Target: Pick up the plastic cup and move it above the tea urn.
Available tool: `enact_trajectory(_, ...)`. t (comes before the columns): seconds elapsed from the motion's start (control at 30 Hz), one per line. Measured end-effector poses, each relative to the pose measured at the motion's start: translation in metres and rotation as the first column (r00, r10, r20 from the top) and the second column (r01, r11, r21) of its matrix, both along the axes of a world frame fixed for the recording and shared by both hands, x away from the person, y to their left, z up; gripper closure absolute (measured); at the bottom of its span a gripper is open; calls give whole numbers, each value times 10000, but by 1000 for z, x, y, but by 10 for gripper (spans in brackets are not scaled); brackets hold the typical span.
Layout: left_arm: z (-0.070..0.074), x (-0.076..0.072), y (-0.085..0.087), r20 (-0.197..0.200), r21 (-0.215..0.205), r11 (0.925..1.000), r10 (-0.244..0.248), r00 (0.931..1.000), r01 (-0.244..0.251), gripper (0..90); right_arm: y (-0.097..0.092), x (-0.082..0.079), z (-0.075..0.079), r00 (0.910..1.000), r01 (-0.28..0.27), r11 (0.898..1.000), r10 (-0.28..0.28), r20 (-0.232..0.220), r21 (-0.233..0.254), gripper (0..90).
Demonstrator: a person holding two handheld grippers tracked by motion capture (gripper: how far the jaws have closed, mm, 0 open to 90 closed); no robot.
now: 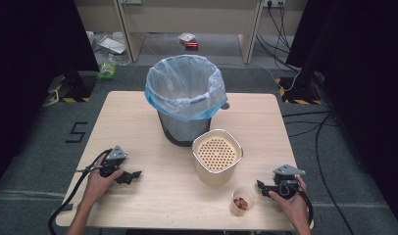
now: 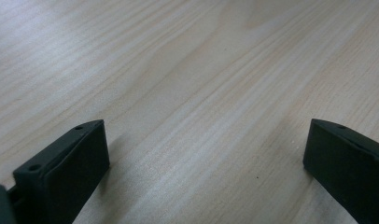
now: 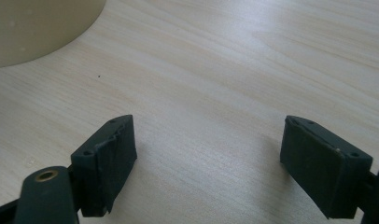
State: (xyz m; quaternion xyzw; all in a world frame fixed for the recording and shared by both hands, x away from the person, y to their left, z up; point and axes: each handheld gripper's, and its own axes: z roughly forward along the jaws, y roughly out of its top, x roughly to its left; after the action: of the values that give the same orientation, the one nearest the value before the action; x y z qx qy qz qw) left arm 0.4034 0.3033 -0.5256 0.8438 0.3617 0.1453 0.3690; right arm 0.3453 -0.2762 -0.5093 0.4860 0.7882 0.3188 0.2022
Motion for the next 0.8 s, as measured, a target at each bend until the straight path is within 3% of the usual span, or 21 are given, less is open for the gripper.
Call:
enact_trajectory(0.3,0,0,0,2,0,10000,-6,10000,6,0,1,-8,11,9998,39,9999,-41,191,153,213)
enact_trajectory(0.57,0,0,0,-9,10,10000,-37,10000,37,0,8,-25,34,9989,-171,9993,156,432,342,280)
enact_trajectory(0.8,0,0,0,-5,11,10000,-42,10000,42,0,12,-44,51,9975,-211,9961,153,686,853,354)
